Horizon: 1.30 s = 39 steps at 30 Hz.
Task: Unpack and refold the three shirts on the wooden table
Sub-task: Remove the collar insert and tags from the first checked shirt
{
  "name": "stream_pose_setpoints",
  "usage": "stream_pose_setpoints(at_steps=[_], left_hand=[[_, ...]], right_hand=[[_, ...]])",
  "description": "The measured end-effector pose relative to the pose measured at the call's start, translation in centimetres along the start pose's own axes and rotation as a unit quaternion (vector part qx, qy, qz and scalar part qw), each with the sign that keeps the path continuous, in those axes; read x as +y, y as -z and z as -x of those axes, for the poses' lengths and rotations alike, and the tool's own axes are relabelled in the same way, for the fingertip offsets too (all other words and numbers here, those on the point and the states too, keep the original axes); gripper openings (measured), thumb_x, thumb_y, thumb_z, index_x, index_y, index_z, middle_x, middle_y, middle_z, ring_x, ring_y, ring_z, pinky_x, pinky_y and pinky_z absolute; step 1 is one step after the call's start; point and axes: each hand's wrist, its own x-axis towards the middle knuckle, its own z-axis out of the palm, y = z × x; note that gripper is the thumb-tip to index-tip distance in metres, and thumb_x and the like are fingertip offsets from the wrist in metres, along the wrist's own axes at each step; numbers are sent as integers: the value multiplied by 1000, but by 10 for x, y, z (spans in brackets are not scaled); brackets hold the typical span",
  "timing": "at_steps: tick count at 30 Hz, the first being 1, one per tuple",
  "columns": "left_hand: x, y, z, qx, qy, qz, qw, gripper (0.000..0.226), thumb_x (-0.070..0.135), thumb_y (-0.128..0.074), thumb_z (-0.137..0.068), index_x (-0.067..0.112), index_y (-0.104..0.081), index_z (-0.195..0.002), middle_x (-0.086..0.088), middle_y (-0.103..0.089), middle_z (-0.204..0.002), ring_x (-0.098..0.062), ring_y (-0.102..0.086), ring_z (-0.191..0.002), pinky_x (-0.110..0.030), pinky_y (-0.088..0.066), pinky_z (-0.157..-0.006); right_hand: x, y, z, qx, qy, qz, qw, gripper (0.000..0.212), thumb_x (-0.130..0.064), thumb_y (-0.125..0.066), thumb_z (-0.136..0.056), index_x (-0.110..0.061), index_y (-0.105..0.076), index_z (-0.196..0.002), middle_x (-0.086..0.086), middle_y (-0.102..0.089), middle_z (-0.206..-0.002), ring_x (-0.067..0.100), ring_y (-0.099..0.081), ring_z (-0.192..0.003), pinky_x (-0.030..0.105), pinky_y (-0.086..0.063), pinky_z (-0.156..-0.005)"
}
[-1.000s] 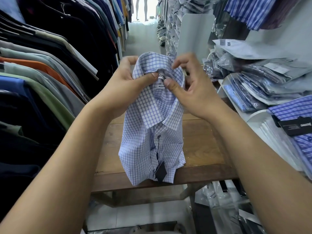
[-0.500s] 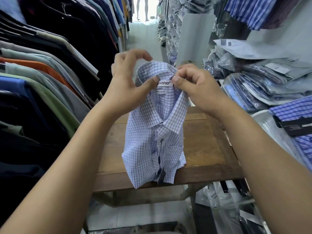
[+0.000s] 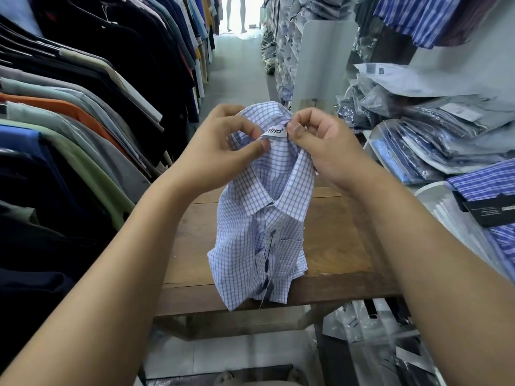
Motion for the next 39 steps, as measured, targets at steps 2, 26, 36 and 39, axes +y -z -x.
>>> stream_pose_setpoints(at_steps=[2,26,36,39], left_hand=[[-3,-1,-1,21,-12,4,1000,9,35,-78,-87,28,-73,-90,8,-47,-133,1,-47,-125,-34,-45,-106],[-5,-4,-1,90,-70,-72,991,17,29,-71,-92,28,-54,-95,23,-56,-85,-8,-55,-96,-33,-45,-82],[-10,-6,-2,20,-8,-1,1000,3,38,-68,-94,41,-66,-94,16,-63,-94,-10,-58,-95,-30,-45,-84],[-6,-3,-2,23,-5,-59,998,3,47,-63,-90,46,-60,-91,21,-61,-88,-19,-53,-92,-50,-48,-89]], right_hand=[[3,2,-1,6,17,27,999,8,-24,-66,-93,-26,-60,-98,10,-67,-102,27,-66,-89,41,-55,-89],[9,-10,-1,91,131,275,948,7,-23,-61,-98,-20,-68,-98,-22,-57,-85,18,-51,-99,21,-41,-82],[5,-9,-1,70,94,182,976,9,-13,-63,-97,-17,-72,-98,-6,-69,-85,-5,-55,-72,7,-40,-67],[5,-9,-1,66,105,201,972,10,-15,-63,-97,-22,-70,-96,-5,-70,-87,1,-58,-77,14,-47,-72]])
